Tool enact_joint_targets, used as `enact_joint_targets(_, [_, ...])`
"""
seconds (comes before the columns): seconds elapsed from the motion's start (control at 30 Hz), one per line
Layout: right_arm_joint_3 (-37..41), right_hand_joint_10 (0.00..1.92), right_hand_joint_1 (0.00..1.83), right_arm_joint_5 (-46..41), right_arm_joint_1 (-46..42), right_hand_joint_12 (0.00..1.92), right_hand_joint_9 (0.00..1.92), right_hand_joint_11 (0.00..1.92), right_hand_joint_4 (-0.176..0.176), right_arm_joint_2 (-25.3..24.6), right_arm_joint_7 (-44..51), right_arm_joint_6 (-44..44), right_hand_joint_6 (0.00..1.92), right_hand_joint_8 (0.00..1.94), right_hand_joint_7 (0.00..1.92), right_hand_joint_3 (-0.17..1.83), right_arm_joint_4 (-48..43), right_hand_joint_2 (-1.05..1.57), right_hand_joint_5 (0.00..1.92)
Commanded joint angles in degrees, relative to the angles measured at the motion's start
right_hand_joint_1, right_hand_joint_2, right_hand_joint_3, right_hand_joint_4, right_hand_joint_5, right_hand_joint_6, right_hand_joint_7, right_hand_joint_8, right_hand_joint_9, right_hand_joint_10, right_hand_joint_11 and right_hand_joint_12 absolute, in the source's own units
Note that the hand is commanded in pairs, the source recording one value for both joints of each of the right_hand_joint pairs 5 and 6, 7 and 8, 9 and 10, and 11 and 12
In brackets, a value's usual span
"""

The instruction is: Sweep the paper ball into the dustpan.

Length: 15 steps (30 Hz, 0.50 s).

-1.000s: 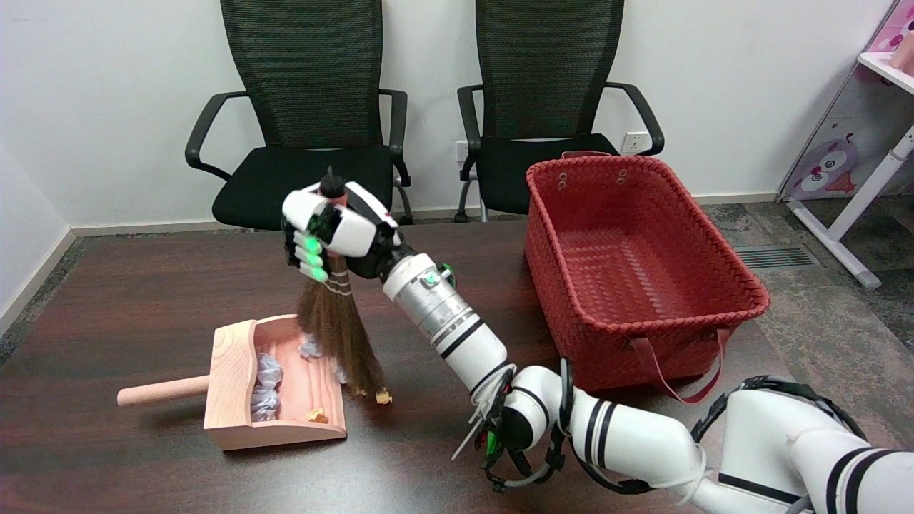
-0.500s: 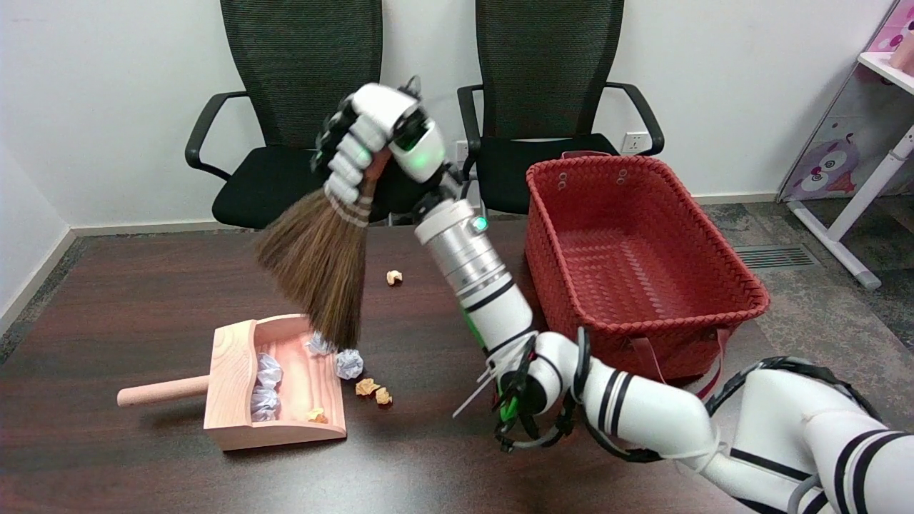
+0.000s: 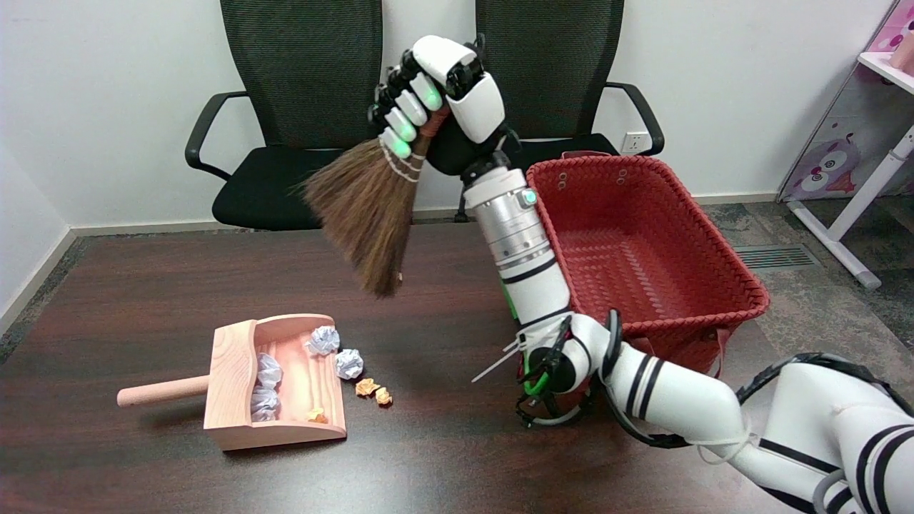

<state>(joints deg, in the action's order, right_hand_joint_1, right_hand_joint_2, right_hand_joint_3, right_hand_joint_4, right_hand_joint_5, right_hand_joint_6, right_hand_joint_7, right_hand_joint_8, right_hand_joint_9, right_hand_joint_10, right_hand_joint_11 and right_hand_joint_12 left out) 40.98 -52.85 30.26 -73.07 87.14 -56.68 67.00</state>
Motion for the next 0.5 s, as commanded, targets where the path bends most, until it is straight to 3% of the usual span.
enact_joint_targets(0.03, [2.4,1.92,0.69,-13.2,-13.5,1.92,1.92,1.92,0.012,6.0,57.2,3.7,1.92,1.92,1.92,1.36,20.3,1.10,1.92])
enact_joint_targets(0.27, [-0.7,1.92,0.63,-17.0,-20.6,1.92,1.92,1.92,0.024,5.1,59.5,4.7,1.92,1.92,1.92,1.42,26.1,1.20,1.92])
enact_joint_targets(0.5, [1.5,1.92,0.63,-19.7,-28.3,1.92,1.92,1.92,0.027,-7.6,59.5,0.4,1.92,1.92,1.92,1.43,20.9,1.16,1.92])
